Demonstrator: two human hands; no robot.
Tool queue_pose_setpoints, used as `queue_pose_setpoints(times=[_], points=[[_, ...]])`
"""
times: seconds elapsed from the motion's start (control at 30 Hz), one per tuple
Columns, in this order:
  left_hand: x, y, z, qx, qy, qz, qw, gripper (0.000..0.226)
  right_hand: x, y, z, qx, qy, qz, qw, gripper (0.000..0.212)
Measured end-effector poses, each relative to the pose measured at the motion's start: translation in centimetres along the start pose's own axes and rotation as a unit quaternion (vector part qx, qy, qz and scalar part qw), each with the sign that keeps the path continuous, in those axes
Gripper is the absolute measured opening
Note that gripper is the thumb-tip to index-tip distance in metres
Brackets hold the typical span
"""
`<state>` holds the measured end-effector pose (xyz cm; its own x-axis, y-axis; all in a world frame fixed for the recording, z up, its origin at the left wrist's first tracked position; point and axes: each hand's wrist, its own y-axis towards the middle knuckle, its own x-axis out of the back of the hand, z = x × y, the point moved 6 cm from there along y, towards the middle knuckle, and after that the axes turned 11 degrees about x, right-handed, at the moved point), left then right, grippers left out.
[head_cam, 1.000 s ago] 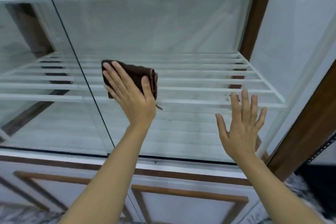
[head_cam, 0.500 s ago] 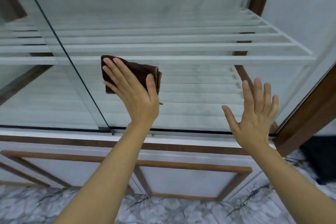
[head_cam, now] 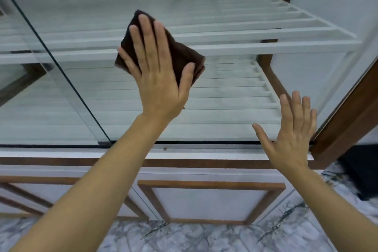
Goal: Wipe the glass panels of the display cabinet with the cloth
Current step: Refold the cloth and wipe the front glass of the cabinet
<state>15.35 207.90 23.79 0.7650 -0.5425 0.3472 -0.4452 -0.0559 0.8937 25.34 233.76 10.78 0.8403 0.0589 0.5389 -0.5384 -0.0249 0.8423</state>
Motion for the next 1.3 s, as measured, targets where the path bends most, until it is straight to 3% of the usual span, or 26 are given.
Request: queue_pose_setpoints(times=[0.07, 0.17, 0.27, 0.4, 0.5, 0.6, 0.7, 0.83, 0.97, 1.1, 1.17, 1.23, 1.3], points=[[-1.3, -1.4, -0.3, -0.094, 0.037, 0.022, 0.995, 0.078, 0.1, -0.6, -0.7, -0.001, 0.002, 0.002, 1.0, 0.087], [-4.6, -10.7, 1.6, -0.25, 0.102, 0.1, 0.958, 0.084, 0.2, -1.2, -1.2, 0.004, -0.004, -0.002, 1.0, 0.086], [-6.2, -17.8, 3.2, -0.318, 0.141, 0.149, 0.926, 0.085, 0.1, -1.6, -1.3, 0.003, -0.007, -0.002, 1.0, 0.084], [-4.9, -13.1, 0.7, -0.32, 0.124, 0.101, 0.934, 0.082, 0.3, -1.8, -1.8, 0.017, -0.006, 0.021, 1.0, 0.084], [-2.5, -3.1, -3.7, -0.197, 0.059, 0.035, 0.978, 0.077, 0.5, -2.0, -2.2, 0.024, -0.008, 0.028, 0.999, 0.084], [-1.6, 1.3, -7.1, -0.133, 0.049, -0.022, 0.99, 0.075, 0.7, -2.5, -2.9, -0.006, 0.002, 0.027, 1.0, 0.086], [-4.7, -5.4, -6.7, -0.18, 0.058, 0.04, 0.981, 0.079, 0.9, -3.4, -3.7, -0.023, 0.017, 0.027, 0.999, 0.086], [-8.6, -18.6, -4.4, -0.295, 0.14, 0.109, 0.939, 0.09, 0.6, -4.4, -4.0, -0.011, 0.031, 0.052, 0.998, 0.087], [-7.6, -14.5, -7.6, -0.278, 0.109, 0.086, 0.95, 0.082, 0.7, -4.3, -4.3, 0.003, 0.037, 0.083, 0.996, 0.084], [-5.5, -3.7, -13.4, -0.165, 0.048, 0.016, 0.985, 0.074, 0.8, -4.5, -4.3, -0.009, 0.053, 0.103, 0.993, 0.086], [-5.5, -2.9, -14.7, -0.134, 0.046, -0.005, 0.99, 0.073, 1.0, -4.4, -4.5, -0.011, 0.064, 0.114, 0.991, 0.09], [-7.0, -7.0, -13.7, -0.17, 0.067, 0.036, 0.983, 0.078, 1.5, -4.3, -4.5, -0.007, 0.093, 0.118, 0.989, 0.089], [-8.5, -13.8, -11.7, -0.268, 0.118, 0.09, 0.952, 0.087, 2.7, -4.1, -4.2, 0.02, 0.136, 0.103, 0.985, 0.083]])
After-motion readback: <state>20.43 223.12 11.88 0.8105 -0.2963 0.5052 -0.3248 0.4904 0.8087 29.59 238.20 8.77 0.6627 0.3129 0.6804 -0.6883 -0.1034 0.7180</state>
